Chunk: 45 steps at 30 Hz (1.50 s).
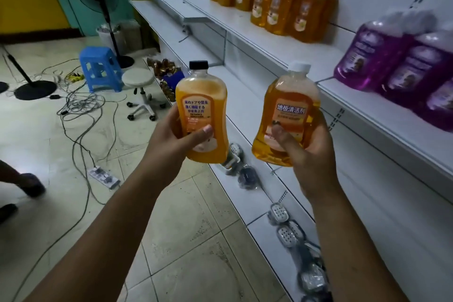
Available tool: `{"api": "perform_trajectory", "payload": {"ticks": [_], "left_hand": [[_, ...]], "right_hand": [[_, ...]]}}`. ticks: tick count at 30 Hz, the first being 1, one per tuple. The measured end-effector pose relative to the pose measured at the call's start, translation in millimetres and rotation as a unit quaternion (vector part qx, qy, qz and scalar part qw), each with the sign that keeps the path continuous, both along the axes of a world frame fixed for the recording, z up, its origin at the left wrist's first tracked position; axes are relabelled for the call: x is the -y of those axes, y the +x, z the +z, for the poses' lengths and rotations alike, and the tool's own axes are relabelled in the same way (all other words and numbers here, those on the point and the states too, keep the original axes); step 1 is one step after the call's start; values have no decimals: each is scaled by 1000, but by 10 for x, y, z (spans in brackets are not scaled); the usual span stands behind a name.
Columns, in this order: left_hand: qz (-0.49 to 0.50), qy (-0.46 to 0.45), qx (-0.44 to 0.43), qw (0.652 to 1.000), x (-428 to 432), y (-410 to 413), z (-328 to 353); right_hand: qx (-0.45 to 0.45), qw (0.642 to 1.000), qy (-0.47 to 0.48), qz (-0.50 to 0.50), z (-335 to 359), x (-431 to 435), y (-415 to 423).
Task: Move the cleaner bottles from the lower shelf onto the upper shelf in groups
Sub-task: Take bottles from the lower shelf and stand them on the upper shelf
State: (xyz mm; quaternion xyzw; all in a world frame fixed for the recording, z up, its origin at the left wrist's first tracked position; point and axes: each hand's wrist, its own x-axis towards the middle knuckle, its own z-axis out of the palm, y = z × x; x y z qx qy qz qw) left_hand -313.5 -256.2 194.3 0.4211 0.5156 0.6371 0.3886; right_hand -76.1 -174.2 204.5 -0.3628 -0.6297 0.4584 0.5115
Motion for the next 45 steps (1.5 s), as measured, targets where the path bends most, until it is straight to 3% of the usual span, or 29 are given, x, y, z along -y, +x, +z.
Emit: {"api": "perform_trajectory", "payload": {"ticks": [8,20,27,34,40,45], "left_hand": [[24,9,27,999,-1023,-917,38],[11,15,-19,1000,-3023,-1694,387],[-66,36,-35,997,-4189,-1959,540],[-205,60,-45,976,-5338,-2062,629],[-289,34,-49,956,-5842,-2009,649],[-306,16,-45,951,-6006,-1897,697]], "right_hand": [[-25,999,9,-18,57,-955,-801],[-49,999,18,-14,290,-2844,-1610],[-30,988,53,-141,523,-3482,-1725],[29,944,76,-321,689,-3951,-1850],[55,896,54,-438,762,-4235,-1743],[81,875,29,-476,724,-4416,-1593]]}}
